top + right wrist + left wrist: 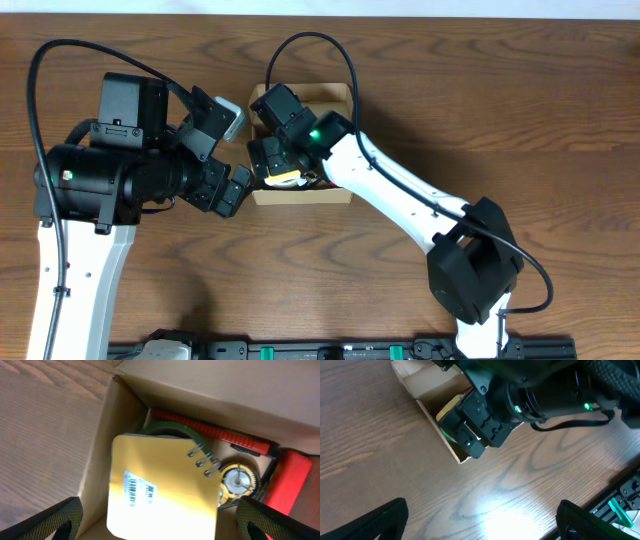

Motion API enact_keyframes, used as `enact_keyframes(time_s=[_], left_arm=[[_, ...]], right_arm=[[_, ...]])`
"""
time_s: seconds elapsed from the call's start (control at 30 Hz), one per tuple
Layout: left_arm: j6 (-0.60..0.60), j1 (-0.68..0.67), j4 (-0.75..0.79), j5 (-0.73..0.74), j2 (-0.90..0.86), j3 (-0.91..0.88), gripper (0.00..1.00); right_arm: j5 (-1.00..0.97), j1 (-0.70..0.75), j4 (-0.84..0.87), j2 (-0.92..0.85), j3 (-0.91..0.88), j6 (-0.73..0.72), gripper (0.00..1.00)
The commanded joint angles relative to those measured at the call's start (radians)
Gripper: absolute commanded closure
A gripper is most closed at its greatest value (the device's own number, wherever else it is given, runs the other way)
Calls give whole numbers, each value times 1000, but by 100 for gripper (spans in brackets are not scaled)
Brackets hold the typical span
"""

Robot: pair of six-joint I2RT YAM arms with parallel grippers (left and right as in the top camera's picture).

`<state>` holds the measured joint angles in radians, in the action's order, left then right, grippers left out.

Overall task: Pack container
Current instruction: 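Carry the notepad into the box on top and release it, then raise both grippers to the box lid flaps on either side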

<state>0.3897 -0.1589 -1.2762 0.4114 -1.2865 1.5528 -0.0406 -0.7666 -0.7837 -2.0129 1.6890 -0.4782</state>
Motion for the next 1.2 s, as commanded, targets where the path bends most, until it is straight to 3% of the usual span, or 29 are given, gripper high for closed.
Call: enact_keyframes(time_s=[0.0,0.1,0.17,0.23,0.27,0.3,0.57,0.87,1.0,1.07,1.17], left_arm=[[6,2,-3,-3,1,14,5],[6,2,-3,-3,1,14,5],[6,2,-3,-3,1,14,5],[6,2,-3,-3,1,14,5],[6,2,-3,-3,1,14,5],[6,2,-3,-3,1,14,4],[6,2,-3,-3,1,14,5],[8,2,98,-6,1,14,5],[85,32,170,-22,-24,13,5],[86,84,211,30,-58,13,5],[109,198,260,246,-139,13,5]], right_arm=[[-15,51,-7,69,16,40,1],[-2,116,-14,148,16,112,6],[5,167,-24,206,16,159,20],[5,222,-42,254,16,171,51],[4,248,-51,271,16,172,79],[4,277,-64,282,16,172,98],[122,475,-95,218,-30,172,99],[343,550,114,90,-216,150,99],[377,554,216,76,-278,123,99],[389,554,259,75,-301,111,99],[389,554,285,75,-310,105,99]])
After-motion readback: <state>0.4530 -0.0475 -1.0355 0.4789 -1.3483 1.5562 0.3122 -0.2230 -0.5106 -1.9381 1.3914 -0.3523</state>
